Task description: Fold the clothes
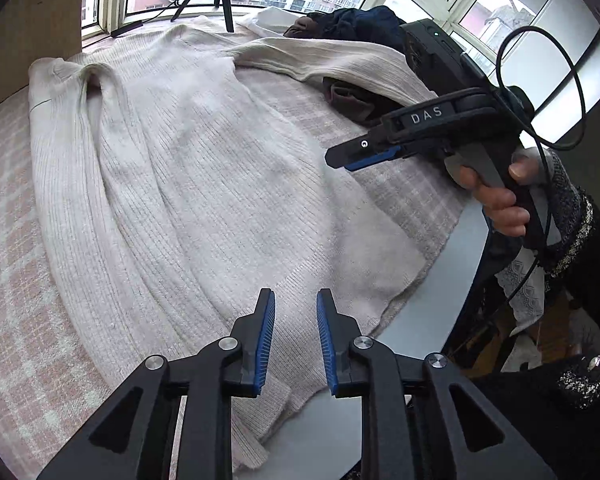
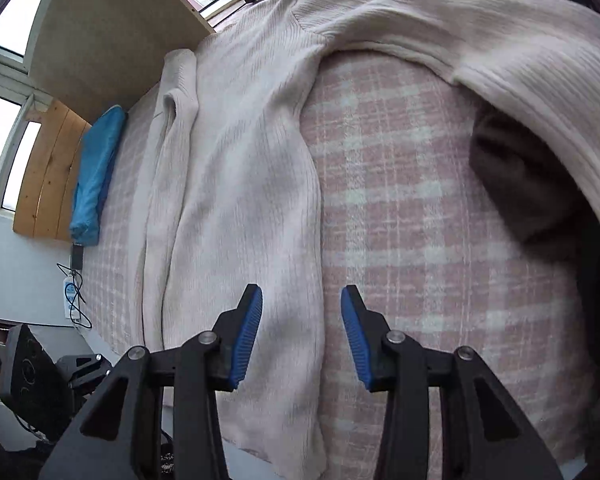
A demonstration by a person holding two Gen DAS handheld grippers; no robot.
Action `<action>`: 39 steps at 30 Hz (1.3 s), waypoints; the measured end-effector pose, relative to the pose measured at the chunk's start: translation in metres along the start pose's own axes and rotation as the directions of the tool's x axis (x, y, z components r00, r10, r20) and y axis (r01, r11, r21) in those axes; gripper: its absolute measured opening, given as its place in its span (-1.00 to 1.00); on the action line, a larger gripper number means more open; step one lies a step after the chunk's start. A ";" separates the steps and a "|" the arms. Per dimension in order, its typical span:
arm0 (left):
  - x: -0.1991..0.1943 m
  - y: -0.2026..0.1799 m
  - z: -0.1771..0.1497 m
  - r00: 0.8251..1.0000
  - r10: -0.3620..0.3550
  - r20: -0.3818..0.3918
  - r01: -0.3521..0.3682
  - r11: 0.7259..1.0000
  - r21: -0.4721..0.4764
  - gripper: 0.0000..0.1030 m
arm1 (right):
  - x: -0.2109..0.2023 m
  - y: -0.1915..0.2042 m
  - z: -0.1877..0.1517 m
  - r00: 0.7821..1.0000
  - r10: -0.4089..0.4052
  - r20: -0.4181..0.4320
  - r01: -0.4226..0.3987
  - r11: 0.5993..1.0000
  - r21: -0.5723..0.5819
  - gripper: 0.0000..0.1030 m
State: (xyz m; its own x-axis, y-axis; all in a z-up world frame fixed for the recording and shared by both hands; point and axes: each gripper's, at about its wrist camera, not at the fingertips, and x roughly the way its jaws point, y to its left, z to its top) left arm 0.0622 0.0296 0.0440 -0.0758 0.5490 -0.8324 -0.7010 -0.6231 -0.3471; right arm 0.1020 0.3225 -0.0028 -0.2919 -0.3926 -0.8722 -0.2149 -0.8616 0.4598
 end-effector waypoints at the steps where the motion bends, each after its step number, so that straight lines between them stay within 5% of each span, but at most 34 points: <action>1: 0.005 0.002 -0.001 1.000 -0.002 -0.017 0.002 1.000 0.014 -0.61 | 0.005 0.000 -0.013 1.000 -0.009 -0.007 0.009 1.000 0.009 -0.21; 4: 0.019 0.009 -0.006 0.998 -0.006 -0.067 0.009 0.998 0.058 -0.61 | 0.001 0.008 -0.034 0.998 -0.026 0.062 0.025 1.000 0.016 -0.35; 5: 0.018 0.007 -0.005 0.998 -0.009 -0.064 0.013 0.998 0.057 -0.61 | 0.001 0.011 -0.038 0.997 -0.040 0.064 0.039 0.999 0.018 -0.88; 12: 0.009 -0.005 0.003 0.999 -0.034 -0.027 0.035 0.998 0.046 -0.61 | -0.048 -0.008 -0.052 0.990 -0.084 0.109 0.071 0.991 0.117 -0.84; 14: 0.006 -0.008 0.005 0.999 -0.041 -0.017 0.041 0.998 0.043 -0.61 | -0.081 -0.015 -0.047 0.976 -0.117 0.183 0.095 0.988 0.125 -0.52; 15: 0.005 -0.010 0.007 0.999 -0.044 -0.012 0.045 0.998 0.042 -0.61 | -0.101 -0.023 -0.043 0.958 -0.170 0.230 0.140 0.980 0.139 -0.15; 17: 0.002 -0.013 0.009 0.999 -0.051 -0.001 0.051 0.998 0.039 -0.61 | -0.142 -0.041 -0.035 0.901 -0.289 0.324 0.241 0.954 0.180 0.16; 20: 0.002 -0.020 0.015 0.999 -0.050 0.017 0.050 0.999 0.019 -0.61 | -0.188 -0.077 -0.025 0.819 -0.402 0.410 0.332 0.914 0.233 0.16; 23: 0.011 -0.029 0.027 0.999 -0.023 0.042 0.024 0.999 -0.037 -0.61 | -0.194 -0.111 -0.007 0.838 -0.400 0.371 0.348 0.916 0.201 0.18; 28: 0.028 -0.042 0.048 0.996 0.041 0.074 -0.030 0.989 -0.144 -0.61 | -0.167 -0.136 0.010 0.942 -0.231 0.243 0.235 0.972 0.015 0.15; 29: 0.031 -0.046 0.052 0.995 0.057 0.081 -0.043 0.985 -0.165 -0.61 | -0.164 -0.137 0.010 0.957 -0.190 0.221 0.200 0.979 -0.026 -0.14; 30: 0.030 -0.049 0.054 0.994 0.063 0.092 -0.046 0.983 -0.180 -0.61 | -0.161 -0.136 0.009 0.968 -0.159 0.193 0.174 0.982 -0.067 -0.80; 34: 0.022 -0.057 0.057 0.987 0.094 0.131 -0.061 0.970 -0.235 -0.61 | -0.181 -0.135 0.013 0.983 -0.035 0.183 0.057 0.991 -0.117 -0.91; 39: 0.005 -0.052 0.050 0.974 0.141 0.178 -0.080 0.947 -0.310 -0.61 | -0.237 -0.098 0.041 0.945 0.133 0.300 -0.074 0.977 -0.200 -0.91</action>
State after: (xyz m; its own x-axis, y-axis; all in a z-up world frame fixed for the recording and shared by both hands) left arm 0.0628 0.0927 0.0799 -0.2984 0.5460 -0.7829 -0.4377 -0.8072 -0.3961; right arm 0.1542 0.5130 0.1657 -0.5840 -0.3890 -0.7125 -0.0021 -0.8770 0.4806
